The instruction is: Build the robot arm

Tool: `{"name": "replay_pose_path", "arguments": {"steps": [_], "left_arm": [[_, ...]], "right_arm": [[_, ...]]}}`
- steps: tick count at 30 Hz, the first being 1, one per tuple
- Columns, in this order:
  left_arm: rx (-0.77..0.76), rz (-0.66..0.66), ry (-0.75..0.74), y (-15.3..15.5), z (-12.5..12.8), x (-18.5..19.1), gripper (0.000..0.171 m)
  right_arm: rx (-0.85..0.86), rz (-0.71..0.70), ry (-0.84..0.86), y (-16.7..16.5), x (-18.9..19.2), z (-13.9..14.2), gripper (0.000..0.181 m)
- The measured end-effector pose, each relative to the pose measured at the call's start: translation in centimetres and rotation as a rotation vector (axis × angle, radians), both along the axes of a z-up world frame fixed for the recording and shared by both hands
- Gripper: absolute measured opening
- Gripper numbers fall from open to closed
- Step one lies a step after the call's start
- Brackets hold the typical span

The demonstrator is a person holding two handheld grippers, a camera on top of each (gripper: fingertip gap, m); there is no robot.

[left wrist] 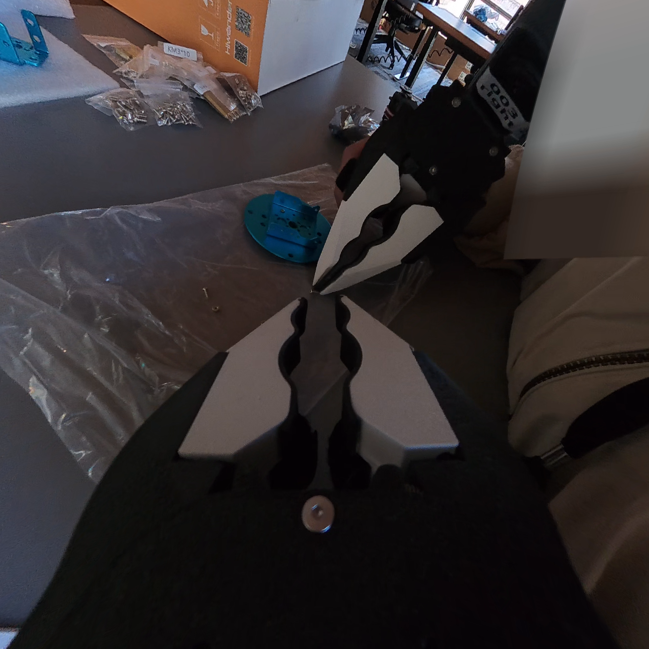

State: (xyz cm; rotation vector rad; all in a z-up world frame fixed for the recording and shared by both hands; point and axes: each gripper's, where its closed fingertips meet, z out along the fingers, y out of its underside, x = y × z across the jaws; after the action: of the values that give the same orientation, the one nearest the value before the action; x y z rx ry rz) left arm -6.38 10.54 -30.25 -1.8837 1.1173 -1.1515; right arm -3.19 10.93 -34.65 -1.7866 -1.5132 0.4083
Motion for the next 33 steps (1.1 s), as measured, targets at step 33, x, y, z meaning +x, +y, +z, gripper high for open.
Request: {"name": "replay_pose_path", "arguments": {"steps": [33], "left_arm": [[-0.369,-0.045,-0.203,-0.4,1.3,1.3,0.014]], "right_arm": [[0.172,0.008,0.185,-0.2,-1.6,4.9,0.000]]}}
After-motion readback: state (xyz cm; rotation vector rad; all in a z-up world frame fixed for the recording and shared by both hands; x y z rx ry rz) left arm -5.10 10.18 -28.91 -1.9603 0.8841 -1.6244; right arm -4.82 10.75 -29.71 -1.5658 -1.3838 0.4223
